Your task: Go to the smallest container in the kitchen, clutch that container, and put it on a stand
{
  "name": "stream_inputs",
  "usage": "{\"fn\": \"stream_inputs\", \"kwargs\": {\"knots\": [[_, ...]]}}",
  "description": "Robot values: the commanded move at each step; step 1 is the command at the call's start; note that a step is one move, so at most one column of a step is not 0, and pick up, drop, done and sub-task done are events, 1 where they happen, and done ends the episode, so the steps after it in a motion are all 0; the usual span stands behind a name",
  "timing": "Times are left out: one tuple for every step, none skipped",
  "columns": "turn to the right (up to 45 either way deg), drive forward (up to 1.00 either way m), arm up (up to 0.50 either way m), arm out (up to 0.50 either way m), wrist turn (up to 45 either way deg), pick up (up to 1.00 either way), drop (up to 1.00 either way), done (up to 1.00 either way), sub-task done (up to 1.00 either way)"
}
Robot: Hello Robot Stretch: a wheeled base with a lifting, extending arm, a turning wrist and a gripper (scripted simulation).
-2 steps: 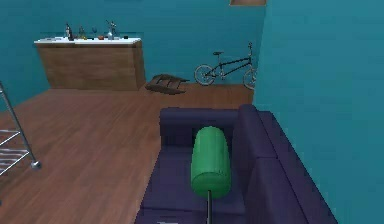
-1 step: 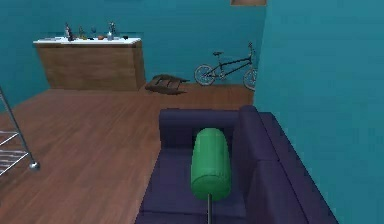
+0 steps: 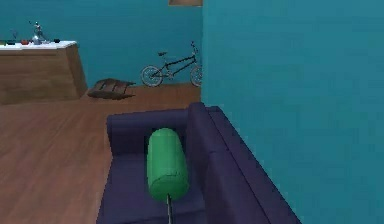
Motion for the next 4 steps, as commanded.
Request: {"fn": "stream_inputs", "kwargs": {"knots": [[-21.0, 0.0, 0.0, 0.0, 0.0, 0.0, 0.0, 0.0, 0.0], [24.0, 0.0, 0.0, 0.0, 0.0, 0.0, 0.0, 0.0, 0.0], [-27.0, 0.0, 0.0, 0.0, 0.0, 0.0, 0.0, 0.0, 0.0], [30.0, 0.0, 0.0, 0.0, 0.0, 0.0, 0.0, 0.0, 0.0]]}}
